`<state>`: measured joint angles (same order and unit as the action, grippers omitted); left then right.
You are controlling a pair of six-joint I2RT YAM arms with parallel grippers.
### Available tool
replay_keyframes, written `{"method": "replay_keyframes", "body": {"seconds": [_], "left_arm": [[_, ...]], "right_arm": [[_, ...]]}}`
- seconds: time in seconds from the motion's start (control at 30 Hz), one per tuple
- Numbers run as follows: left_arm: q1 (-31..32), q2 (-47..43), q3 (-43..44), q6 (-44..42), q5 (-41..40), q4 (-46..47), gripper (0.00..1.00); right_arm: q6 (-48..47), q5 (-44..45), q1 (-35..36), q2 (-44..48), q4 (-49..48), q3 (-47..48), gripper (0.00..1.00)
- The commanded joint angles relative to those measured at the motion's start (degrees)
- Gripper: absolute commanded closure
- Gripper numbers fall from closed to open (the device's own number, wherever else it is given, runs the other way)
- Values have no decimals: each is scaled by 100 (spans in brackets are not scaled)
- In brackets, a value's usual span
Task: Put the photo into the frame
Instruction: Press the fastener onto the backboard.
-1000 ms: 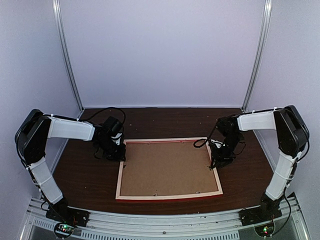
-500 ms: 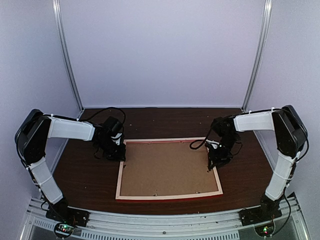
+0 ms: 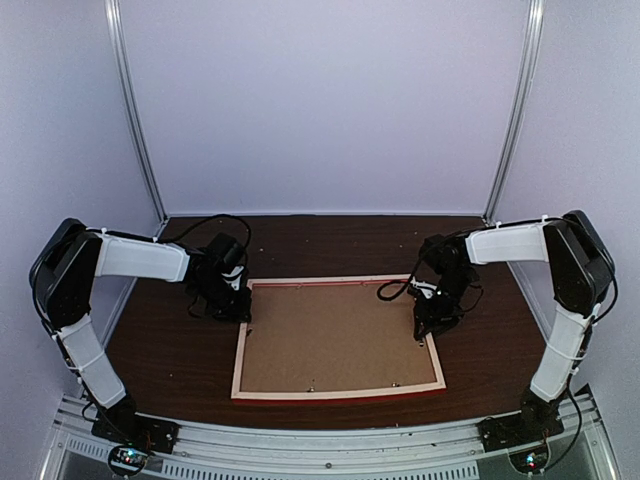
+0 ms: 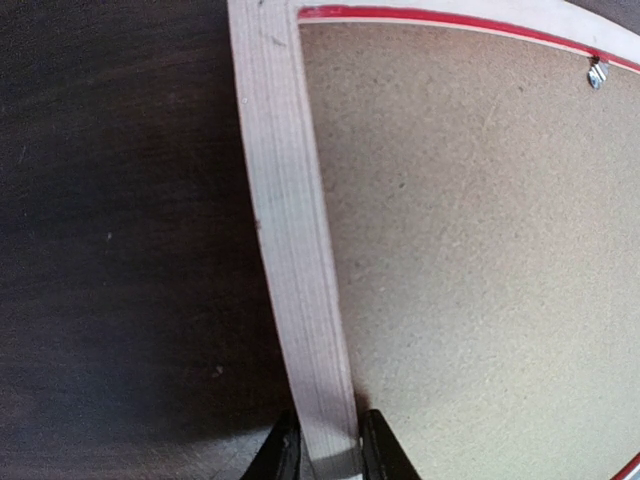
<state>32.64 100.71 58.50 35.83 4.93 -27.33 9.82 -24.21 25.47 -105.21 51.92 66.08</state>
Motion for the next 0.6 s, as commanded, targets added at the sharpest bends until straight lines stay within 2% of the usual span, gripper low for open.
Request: {"method": "replay_keyframes", "body": {"seconds": [0.0, 0.23, 0.57], "left_arm": [[40, 19, -163, -103, -46, -45, 78], [49, -15, -190, -103, -37, -30, 77], [49, -69, -225, -94, -46, -31, 77]], "right_arm": [[-64, -42, 118, 10, 21, -236, 55], [-140, -87, 115, 114, 64, -379, 50], [-159, -5, 92, 188, 77, -570, 53]]}}
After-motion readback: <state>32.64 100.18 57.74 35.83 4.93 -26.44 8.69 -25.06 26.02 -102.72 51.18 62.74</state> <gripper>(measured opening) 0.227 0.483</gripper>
